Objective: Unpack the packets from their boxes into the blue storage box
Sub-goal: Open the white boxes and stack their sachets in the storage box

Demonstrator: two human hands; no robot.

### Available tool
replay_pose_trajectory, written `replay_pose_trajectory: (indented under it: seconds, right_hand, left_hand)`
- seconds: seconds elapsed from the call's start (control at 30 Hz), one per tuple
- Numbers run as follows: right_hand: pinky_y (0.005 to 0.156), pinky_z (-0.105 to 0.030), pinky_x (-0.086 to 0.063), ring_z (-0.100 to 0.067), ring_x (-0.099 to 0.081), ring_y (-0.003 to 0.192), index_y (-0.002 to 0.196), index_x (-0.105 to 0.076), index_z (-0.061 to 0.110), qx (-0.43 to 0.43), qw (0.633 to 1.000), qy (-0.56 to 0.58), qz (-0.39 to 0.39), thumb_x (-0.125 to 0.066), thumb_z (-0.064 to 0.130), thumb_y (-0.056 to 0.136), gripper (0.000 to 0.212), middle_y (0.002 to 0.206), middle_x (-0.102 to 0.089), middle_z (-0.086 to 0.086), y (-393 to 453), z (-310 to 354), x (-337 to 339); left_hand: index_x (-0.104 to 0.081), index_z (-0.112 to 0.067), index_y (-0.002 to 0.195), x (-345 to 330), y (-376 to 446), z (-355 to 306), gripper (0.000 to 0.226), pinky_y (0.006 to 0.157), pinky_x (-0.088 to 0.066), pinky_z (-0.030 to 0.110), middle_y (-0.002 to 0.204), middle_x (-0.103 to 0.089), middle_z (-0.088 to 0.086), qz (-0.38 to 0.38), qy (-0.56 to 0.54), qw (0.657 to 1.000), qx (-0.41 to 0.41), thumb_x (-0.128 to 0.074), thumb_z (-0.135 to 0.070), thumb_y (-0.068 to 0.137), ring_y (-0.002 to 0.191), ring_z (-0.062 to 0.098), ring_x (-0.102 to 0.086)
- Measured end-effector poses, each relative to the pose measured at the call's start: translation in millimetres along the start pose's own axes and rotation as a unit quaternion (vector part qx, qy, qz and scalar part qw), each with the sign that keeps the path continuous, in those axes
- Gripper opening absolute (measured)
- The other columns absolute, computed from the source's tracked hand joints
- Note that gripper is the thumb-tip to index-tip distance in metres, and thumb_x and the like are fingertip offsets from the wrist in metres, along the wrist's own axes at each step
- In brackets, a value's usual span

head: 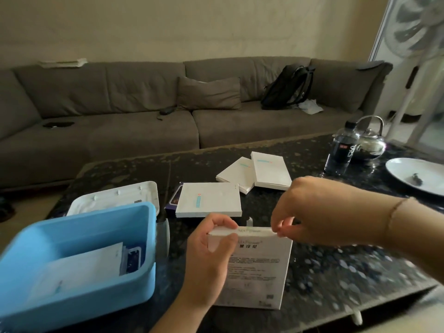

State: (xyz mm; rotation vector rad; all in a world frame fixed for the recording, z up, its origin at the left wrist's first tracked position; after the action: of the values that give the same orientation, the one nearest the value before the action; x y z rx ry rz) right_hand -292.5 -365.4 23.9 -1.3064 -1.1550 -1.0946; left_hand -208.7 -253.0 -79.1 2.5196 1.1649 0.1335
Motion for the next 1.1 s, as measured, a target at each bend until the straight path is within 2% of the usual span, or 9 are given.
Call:
replay_pose_trajectory:
  seconds: [0.23,0.33,0.47,0.53,0.67,0.87,0.97,1.03,1.1]
  right_hand:
    - [0.082,-0.024,-0.051,-0.016,-0.058,0.1,0.119,-0.062,0.032,0.025,0.991,-0.105,0.08,-0.049,0.04,0.099,0.026,0.113,-0.063,0.005,9,19,3]
    - [0.068,-0.018,-0.042,-0.013,-0.051,0.09,0.117,-0.052,0.034,0.036,0.992,-0.1,0.069,-0.056,0.035,0.095,0.022,0.102,-0.055,0.007,12,25,4]
    - [0.053,-0.016,-0.033,-0.014,-0.047,0.08,0.119,-0.036,0.033,0.027,0.993,-0.103,0.052,-0.06,0.029,0.092,0.035,0.084,-0.042,0.009,12,28,0]
    - [0.056,-0.017,-0.04,-0.014,-0.05,0.082,0.117,-0.034,0.033,0.03,0.995,-0.081,0.044,-0.059,0.027,0.092,0.036,0.087,-0.05,0.01,10,27,-1]
    - [0.076,-0.026,-0.056,-0.012,-0.058,0.092,0.102,-0.033,0.039,0.029,0.999,-0.011,0.021,-0.061,0.029,0.088,0.034,0.105,-0.062,0.01,4,21,-1]
    - [0.066,-0.028,-0.053,-0.01,-0.06,0.072,0.073,-0.038,0.036,0.045,0.984,0.135,-0.107,-0.061,0.015,0.081,0.032,0.073,-0.059,0.012,-2,5,-6]
    - [0.061,-0.034,-0.051,-0.013,-0.058,0.064,0.082,-0.05,0.036,0.025,0.95,0.229,-0.211,-0.052,0.017,0.081,0.019,0.069,-0.061,0.011,-6,0,-20]
    - [0.06,-0.025,-0.051,-0.011,-0.061,0.067,0.096,-0.054,0.039,0.005,0.919,0.263,-0.295,-0.053,0.025,0.087,0.017,0.078,-0.065,0.013,-13,-2,-31]
    - [0.061,-0.013,-0.049,-0.004,-0.062,0.075,0.105,-0.055,0.039,-0.005,0.892,0.275,-0.36,-0.055,0.041,0.09,0.015,0.088,-0.065,0.017,-23,-3,-40]
  left_hand:
    - [-0.061,-0.018,0.085,3,-4,5,0.032,0.067,-0.054,0.024,0.081,-0.068,0.004,-0.04,0.035,0.999,-0.005,-0.061,-0.046,0.07,0.084,0.023,-0.068]
    - [-0.061,-0.018,0.088,2,-6,5,0.036,0.067,-0.054,0.023,0.083,-0.069,0.004,-0.042,0.034,0.999,-0.002,-0.06,-0.048,0.069,0.087,0.022,-0.068]
    - [-0.059,-0.016,0.095,0,-7,4,0.041,0.068,-0.054,0.024,0.085,-0.07,0.007,-0.023,0.017,1.0,0.005,-0.06,-0.049,0.07,0.085,0.023,-0.068]
    - [-0.057,-0.019,0.1,0,-9,1,0.042,0.069,-0.054,0.023,0.086,-0.067,0.002,-0.028,0.013,1.0,0.002,-0.06,-0.049,0.07,0.086,0.021,-0.067]
    - [-0.051,-0.03,0.111,1,-14,-3,0.044,0.072,-0.056,0.024,0.091,-0.065,-0.006,-0.052,0.018,0.998,-0.01,-0.061,-0.048,0.072,0.091,0.019,-0.066]
    - [-0.05,-0.027,0.116,1,-22,-10,0.045,0.075,-0.055,0.019,0.098,-0.063,-0.009,-0.077,0.01,0.996,-0.043,-0.061,-0.038,0.074,0.098,0.018,-0.063]
    - [-0.046,-0.028,0.115,2,-27,-12,0.044,0.072,-0.057,0.024,0.101,-0.061,-0.005,-0.094,-0.015,0.993,-0.063,-0.061,-0.028,0.074,0.095,0.023,-0.063]
    - [-0.046,-0.029,0.107,2,-28,-18,0.036,0.072,-0.055,0.024,0.101,-0.056,-0.008,-0.111,0.009,0.989,-0.099,-0.058,-0.023,0.073,0.094,0.02,-0.06]
    - [-0.047,-0.031,0.096,1,-28,-23,0.026,0.082,-0.049,0.021,0.1,-0.052,-0.01,-0.123,0.083,0.979,-0.137,-0.053,-0.022,0.073,0.098,0.019,-0.055]
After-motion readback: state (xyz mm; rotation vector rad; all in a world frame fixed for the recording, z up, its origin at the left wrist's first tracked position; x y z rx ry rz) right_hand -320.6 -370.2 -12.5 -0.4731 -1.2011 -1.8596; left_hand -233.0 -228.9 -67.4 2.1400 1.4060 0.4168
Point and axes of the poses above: each hand's wrist, its own y-axis towards the middle knuckle, its own x-axis out of the back of the hand, z = x × y, the point moved 6 cm from there along y, towards the middle knuckle
